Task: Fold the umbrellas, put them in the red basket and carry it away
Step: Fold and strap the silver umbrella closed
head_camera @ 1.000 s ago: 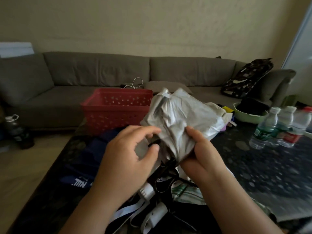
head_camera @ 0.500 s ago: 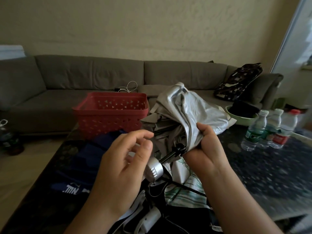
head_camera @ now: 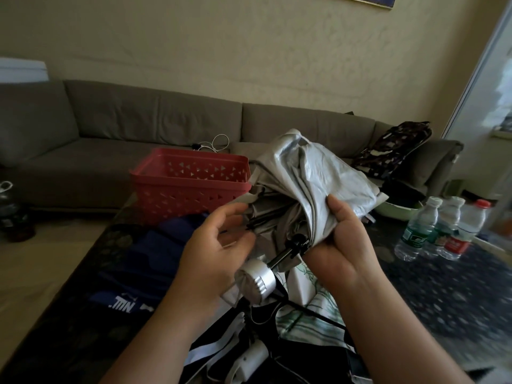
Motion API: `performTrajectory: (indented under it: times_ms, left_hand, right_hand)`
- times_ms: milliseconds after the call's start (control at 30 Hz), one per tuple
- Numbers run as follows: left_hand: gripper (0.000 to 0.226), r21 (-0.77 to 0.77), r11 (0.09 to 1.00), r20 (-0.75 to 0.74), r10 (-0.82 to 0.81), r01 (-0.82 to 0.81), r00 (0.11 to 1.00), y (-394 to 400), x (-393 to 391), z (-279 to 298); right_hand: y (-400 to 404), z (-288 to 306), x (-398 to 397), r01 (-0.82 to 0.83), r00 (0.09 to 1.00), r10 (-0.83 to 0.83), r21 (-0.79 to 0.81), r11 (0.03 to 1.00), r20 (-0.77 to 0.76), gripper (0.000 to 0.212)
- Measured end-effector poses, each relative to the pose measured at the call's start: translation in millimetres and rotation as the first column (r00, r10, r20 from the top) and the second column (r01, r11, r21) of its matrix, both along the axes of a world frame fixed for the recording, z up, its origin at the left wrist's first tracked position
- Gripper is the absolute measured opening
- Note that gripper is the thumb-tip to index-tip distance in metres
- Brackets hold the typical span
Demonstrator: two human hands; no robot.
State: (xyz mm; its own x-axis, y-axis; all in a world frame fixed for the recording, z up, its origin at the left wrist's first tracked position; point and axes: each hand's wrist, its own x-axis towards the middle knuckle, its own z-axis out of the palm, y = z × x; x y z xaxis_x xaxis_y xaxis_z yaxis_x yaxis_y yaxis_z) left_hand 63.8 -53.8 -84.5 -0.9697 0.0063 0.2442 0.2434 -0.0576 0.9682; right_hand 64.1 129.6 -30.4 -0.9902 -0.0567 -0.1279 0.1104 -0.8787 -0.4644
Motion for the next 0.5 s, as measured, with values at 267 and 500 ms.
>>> performTrajectory:
  times_ms: [267, 500]
  left_hand:
    - [0.034, -0.014, 0.991, -0.107, 0.128, -0.131, 0.986, -21, -4, 0]
    - [0.019, 0.243, 0.97, -0.084, 0.036, -0.014, 0.996, -12, 35, 22]
  right_hand:
    - [-33, 22, 4, -0.023, 0.999, 0.022, 0.051, 0.998, 0.029, 0.044]
    - [-39, 27, 30, -0.011, 1.0, 0.013, 0.28, 0.96, -0.004, 0.042]
